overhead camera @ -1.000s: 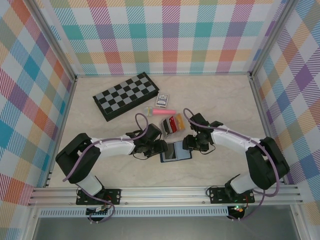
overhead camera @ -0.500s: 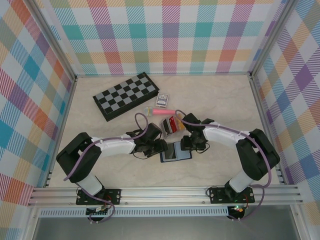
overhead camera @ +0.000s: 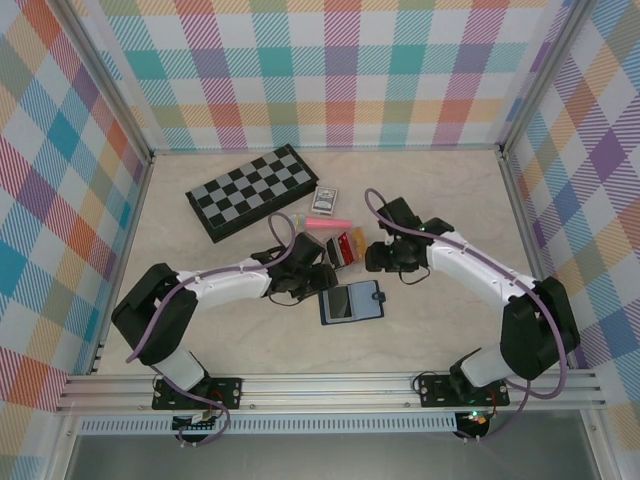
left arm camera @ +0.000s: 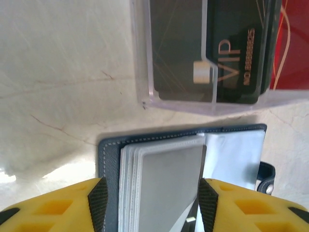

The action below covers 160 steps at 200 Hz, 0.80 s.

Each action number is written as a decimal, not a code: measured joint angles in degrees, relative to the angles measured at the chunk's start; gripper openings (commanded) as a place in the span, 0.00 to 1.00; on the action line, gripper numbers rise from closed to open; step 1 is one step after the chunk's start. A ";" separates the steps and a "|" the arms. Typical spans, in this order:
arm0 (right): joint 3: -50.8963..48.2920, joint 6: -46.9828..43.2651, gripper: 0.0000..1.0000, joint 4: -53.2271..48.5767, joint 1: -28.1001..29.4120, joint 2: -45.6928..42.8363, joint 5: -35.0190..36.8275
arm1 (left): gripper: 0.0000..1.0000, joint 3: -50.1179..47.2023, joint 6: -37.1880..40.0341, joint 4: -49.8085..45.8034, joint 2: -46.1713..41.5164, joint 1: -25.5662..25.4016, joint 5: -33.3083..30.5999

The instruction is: Put the credit cards into the card holder

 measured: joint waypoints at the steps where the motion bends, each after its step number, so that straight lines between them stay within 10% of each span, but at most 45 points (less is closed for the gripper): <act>1: 0.28 -0.17 0.55 -0.04 0.00 0.02 0.00 | 0.53 0.00 0.00 -0.02 0.00 0.07 -0.02; 160: 19.50 -6.36 0.51 -4.28 -0.66 20.85 5.14 | 0.53 12.79 0.44 -0.17 10.93 9.68 4.33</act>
